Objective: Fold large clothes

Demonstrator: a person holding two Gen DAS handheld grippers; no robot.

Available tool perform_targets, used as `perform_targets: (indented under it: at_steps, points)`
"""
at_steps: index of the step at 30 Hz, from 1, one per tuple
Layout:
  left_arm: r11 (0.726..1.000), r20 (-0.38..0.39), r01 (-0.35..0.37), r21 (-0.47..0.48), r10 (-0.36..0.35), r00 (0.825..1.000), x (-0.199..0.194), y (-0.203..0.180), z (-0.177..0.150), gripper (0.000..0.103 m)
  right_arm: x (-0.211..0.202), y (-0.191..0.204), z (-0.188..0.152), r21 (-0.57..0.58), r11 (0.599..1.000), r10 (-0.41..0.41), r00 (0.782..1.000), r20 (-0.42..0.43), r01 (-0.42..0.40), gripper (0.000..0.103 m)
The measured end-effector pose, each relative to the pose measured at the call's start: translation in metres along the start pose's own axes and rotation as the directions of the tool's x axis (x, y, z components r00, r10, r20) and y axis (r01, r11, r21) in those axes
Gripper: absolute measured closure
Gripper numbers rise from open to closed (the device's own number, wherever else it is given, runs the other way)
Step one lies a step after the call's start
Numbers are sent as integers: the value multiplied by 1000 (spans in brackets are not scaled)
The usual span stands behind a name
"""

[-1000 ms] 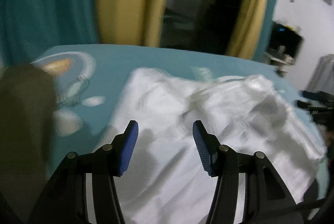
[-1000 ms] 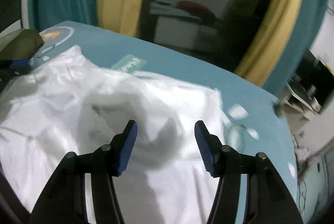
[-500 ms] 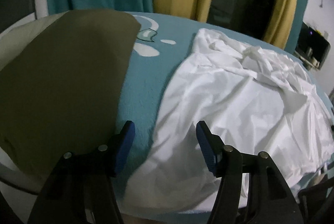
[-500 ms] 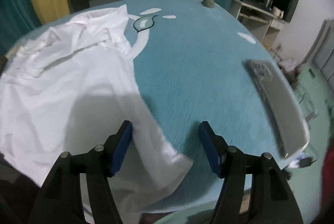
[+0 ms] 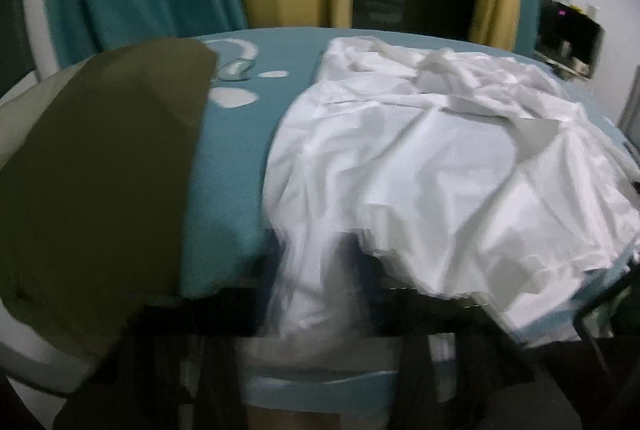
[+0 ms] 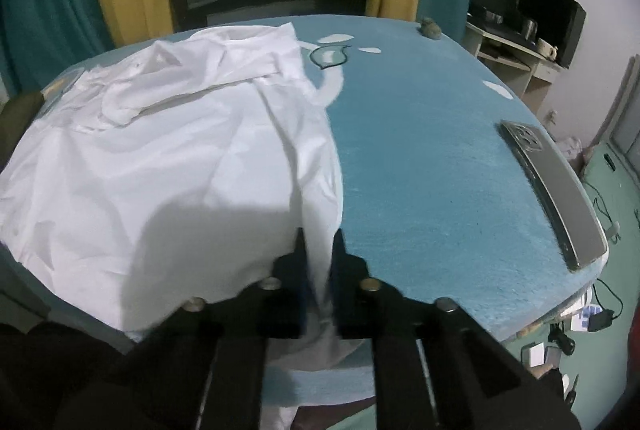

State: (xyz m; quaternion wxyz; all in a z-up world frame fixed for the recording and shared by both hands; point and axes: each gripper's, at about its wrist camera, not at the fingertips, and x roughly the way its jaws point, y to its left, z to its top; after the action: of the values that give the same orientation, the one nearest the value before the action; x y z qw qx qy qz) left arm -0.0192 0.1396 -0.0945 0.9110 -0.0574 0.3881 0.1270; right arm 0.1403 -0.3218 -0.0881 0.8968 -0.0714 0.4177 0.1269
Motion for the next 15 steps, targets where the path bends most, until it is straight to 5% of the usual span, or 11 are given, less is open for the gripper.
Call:
perform_targets:
  at_steps: [5,15]
  points:
    - [997,24,63,-39,-62,998,-12,-1,10,100,-10,7,11,2,1000,21,998,53,-21,98]
    - [998,218,63,-11,-59,974,-50,5,75,100,-51,-2,80,-35,999,-17,970,243,26,99]
